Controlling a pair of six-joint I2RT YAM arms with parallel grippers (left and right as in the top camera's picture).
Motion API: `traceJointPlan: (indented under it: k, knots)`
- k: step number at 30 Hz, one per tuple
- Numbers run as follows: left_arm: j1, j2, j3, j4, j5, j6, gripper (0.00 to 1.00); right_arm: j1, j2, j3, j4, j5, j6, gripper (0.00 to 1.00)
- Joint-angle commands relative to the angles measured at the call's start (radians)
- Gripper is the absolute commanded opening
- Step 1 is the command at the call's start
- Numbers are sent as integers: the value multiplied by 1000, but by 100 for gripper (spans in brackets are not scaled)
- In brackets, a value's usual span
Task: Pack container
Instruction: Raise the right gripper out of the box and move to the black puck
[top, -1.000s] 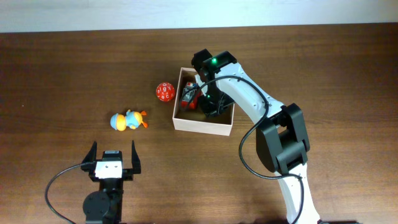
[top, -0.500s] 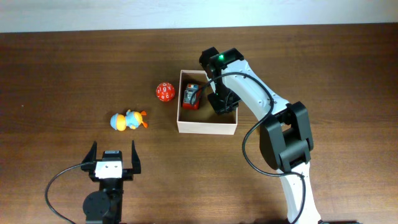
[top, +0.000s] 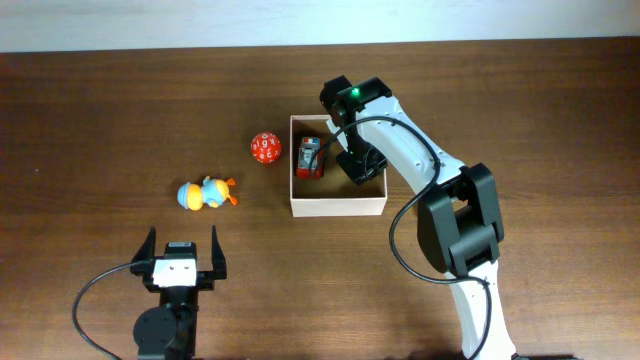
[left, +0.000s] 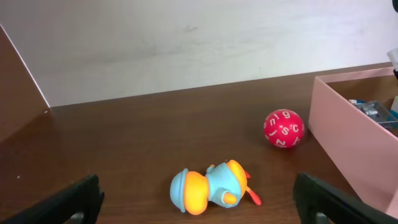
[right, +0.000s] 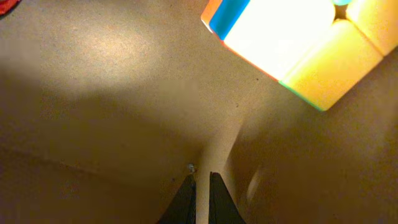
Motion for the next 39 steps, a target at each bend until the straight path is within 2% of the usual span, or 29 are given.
traceJointPlan:
  k: [1,6,9,14,18,21,24,27,34,39]
  knots:
    - [4,-8,-2,-4,-8,13,99,-3,-15,8,7,12,-24,4]
    - [4,-8,-2,-4,-8,13,99,4,-15,22,21,-98,-46,3]
    - [4,-8,-2,-4,-8,13,99,11,-19,63,15,-124,-45,12]
    - [4,-8,-2,-4,-8,13,99,11,-22,188,-37,-214,-45,35]
    - [4,-8,-2,-4,-8,13,99,10,-22,352,-137,-240,4,66]
    - [4,-8,-2,-4,-8,13,99,0,-23,457,-208,-231,40,77]
    - [4,-8,-2,-4,-8,13,99,-35,-23,552,-283,-149,127,79]
    - [4,-8,-2,-4,-8,13,99,-92,-23,584,-327,-129,146,79]
    - [4,-8,-2,-4,-8,13,99,-223,-29,574,-327,-137,192,79]
    - [4,-8,-2,-4,-8,13,99,-249,-85,457,-327,-126,191,79]
